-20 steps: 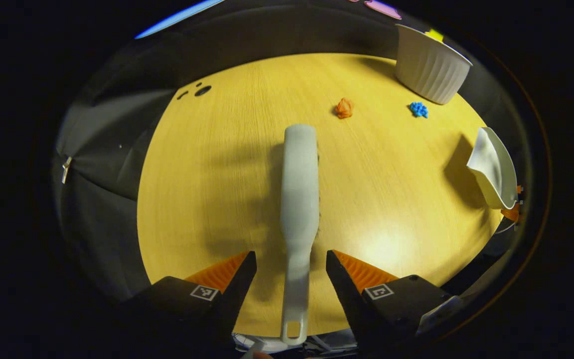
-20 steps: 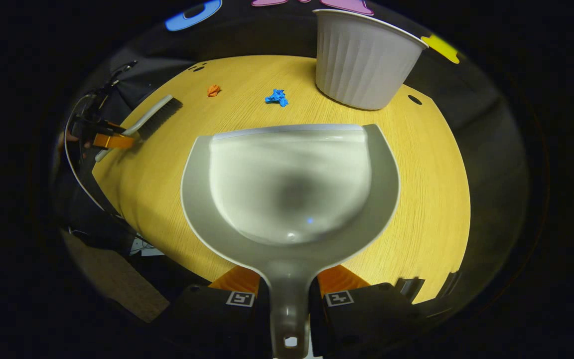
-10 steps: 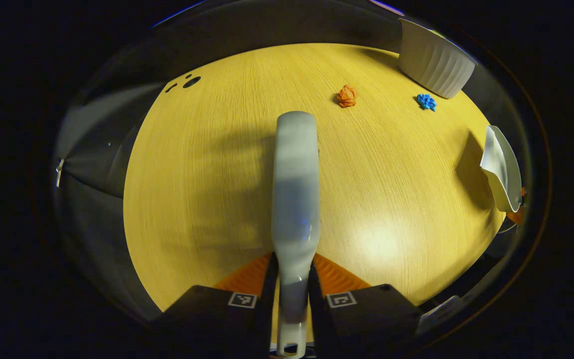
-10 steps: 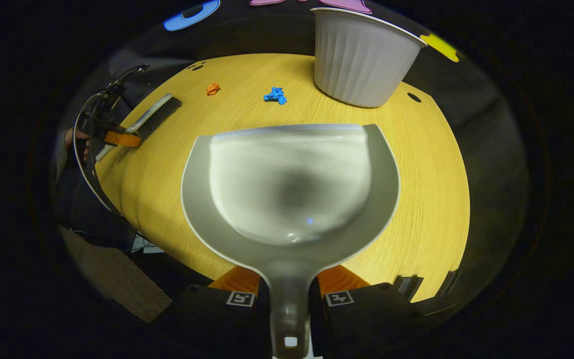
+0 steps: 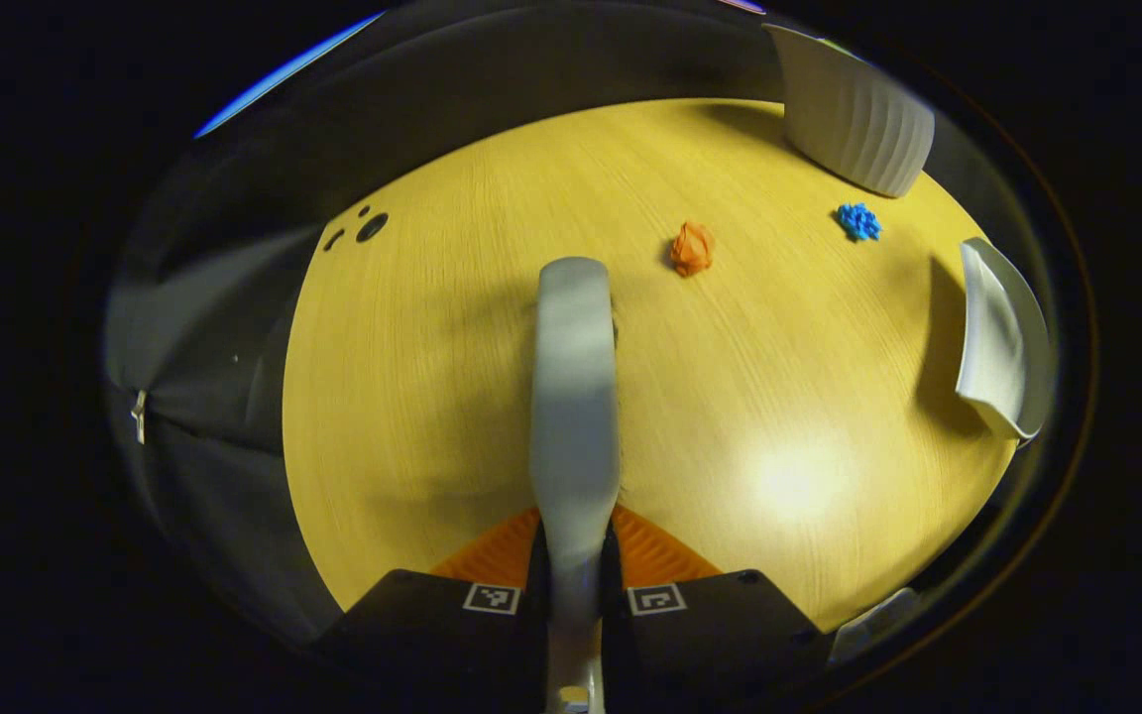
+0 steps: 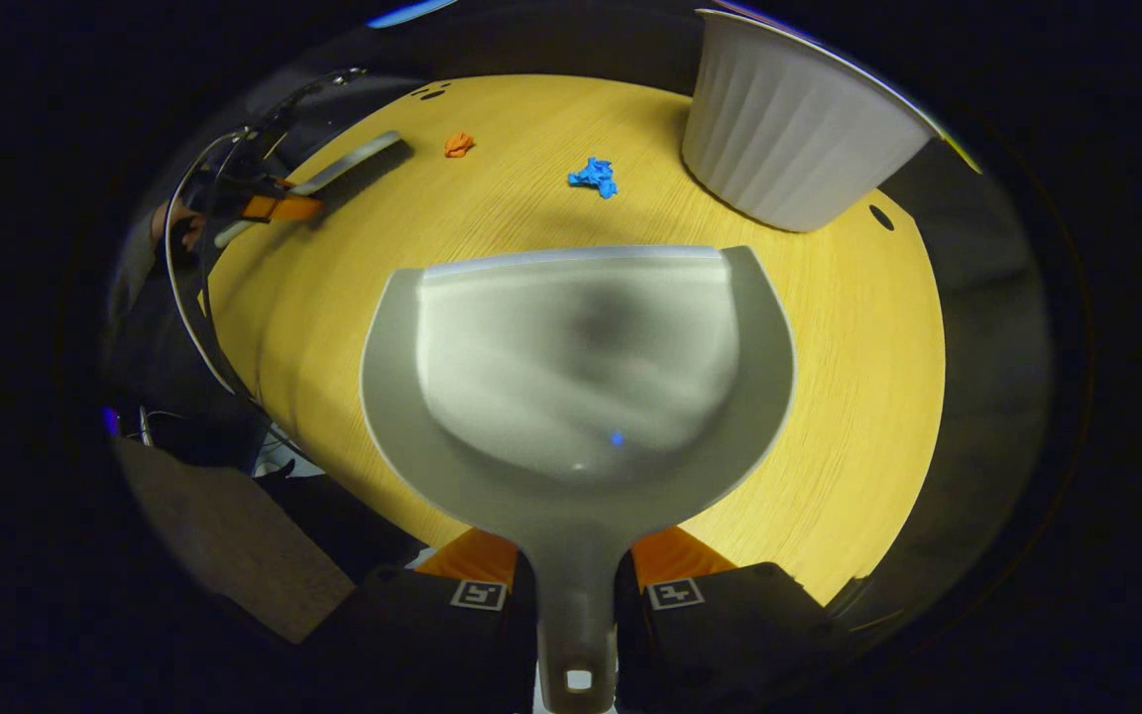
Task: Pick up the small broom and dustpan from the desktop, sweep the trash into the dustpan with the broom, and then empty the trash into the garbage bin.
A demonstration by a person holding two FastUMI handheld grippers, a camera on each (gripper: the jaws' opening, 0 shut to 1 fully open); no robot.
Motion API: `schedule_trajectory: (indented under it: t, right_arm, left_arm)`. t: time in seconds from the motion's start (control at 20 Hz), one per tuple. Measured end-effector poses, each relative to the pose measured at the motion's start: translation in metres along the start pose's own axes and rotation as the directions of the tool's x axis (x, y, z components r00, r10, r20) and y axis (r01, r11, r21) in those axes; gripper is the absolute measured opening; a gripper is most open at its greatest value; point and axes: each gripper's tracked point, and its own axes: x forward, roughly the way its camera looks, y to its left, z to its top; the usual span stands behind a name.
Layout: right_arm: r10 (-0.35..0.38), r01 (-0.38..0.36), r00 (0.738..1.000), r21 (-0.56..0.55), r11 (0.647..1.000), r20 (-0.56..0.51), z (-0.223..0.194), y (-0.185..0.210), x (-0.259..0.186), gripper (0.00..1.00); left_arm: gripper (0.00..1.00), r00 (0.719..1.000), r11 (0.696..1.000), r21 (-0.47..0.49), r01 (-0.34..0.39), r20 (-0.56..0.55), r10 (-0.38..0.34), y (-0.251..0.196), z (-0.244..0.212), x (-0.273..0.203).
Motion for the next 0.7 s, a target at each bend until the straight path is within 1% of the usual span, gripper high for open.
schedule_trajectory:
  t: [0.15,0.35,0.4,0.45,0.5,0.55,0.6,0.65,0.7]
  right_arm:
    - [0.002,-0.004,0.999,-0.040,0.999,-0.047,0.011,-0.005,0.005,0.36]
    - [-0.003,-0.003,0.997,-0.071,0.997,-0.081,0.023,-0.012,0.012,0.36]
    - [-0.001,-0.006,0.997,-0.075,0.997,-0.083,0.026,-0.013,0.013,0.32]
    - [0.000,-0.007,0.996,-0.079,0.997,-0.084,0.027,-0.014,0.015,0.32]
    - [0.000,-0.008,0.996,-0.084,0.996,-0.087,0.029,-0.014,0.017,0.41]
    - [-0.001,-0.007,0.996,-0.091,0.996,-0.089,0.029,-0.016,0.019,0.40]
    - [-0.003,-0.006,0.996,-0.100,0.995,-0.092,0.029,-0.017,0.020,0.36]
    - [-0.003,-0.007,0.995,-0.107,0.994,-0.095,0.029,-0.018,0.020,0.36]
    - [-0.002,-0.009,0.995,-0.113,0.994,-0.098,0.029,-0.019,0.022,0.41]
  left_arm:
    - [0.25,1.000,0.999,0.051,-0.006,0.012,0.006,-0.004,0.034,0.012]
    - [0.25,1.000,0.994,0.106,-0.014,0.001,0.014,-0.012,0.063,0.032]
    - [0.25,1.000,0.993,0.115,-0.012,0.004,0.012,-0.016,0.070,0.034]
    - [0.25,1.000,0.992,0.127,-0.008,0.010,0.007,-0.020,0.076,0.035]
    - [0.24,1.000,0.990,0.144,-0.001,0.016,-0.001,-0.027,0.082,0.035]
    - [0.25,1.000,0.986,0.165,0.012,0.023,-0.016,-0.035,0.088,0.035]
    - [0.25,0.999,0.982,0.186,0.031,0.030,-0.037,-0.047,0.093,0.035]
    - [0.25,0.997,0.977,0.206,0.058,0.036,-0.067,-0.062,0.099,0.034]
    - [0.25,0.995,0.970,0.225,0.086,0.036,-0.097,-0.077,0.103,0.033]
